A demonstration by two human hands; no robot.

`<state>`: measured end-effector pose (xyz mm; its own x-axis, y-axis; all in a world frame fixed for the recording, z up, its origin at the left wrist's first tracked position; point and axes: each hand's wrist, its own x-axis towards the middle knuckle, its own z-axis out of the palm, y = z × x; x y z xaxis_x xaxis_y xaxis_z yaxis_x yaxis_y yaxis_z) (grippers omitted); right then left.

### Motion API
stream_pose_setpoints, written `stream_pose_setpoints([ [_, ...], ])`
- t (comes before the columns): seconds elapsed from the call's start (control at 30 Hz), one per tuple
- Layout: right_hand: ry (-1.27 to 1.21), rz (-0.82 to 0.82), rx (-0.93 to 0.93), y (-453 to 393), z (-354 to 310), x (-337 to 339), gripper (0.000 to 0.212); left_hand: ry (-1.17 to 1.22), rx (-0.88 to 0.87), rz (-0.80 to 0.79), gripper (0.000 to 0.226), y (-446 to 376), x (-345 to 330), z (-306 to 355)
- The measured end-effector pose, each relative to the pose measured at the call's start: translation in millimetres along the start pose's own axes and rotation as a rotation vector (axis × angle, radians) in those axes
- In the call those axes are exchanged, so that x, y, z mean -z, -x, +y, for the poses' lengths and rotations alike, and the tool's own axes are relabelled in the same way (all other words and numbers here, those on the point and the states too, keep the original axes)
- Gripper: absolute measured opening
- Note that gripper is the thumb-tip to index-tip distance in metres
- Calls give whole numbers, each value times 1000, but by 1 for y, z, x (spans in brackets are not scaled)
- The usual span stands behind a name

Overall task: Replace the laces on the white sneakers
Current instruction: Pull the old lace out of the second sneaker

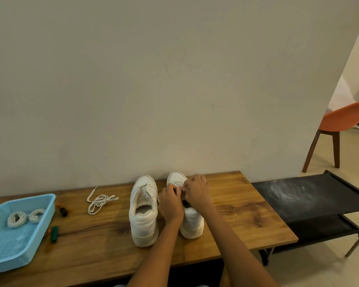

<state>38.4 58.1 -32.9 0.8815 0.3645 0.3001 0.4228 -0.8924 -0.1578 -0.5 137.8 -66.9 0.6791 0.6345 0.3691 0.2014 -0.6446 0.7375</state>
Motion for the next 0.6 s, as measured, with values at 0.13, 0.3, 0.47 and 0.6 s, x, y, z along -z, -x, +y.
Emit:
stream_pose_setpoints([
  [0.13,-24,344,-343,6,-3,9,9,0,12,25,20,0,0,1],
  [0.3,-26,306,-275,7,-1,6,27,20,6,29,18,2,0,1],
  [0.47,-187,280,-247,7,3,1,40,4,1,27,20,1,0,1],
  [0.6,-280,24,-11,3,5,4,41,-21,-8,20,20,2,1,1],
])
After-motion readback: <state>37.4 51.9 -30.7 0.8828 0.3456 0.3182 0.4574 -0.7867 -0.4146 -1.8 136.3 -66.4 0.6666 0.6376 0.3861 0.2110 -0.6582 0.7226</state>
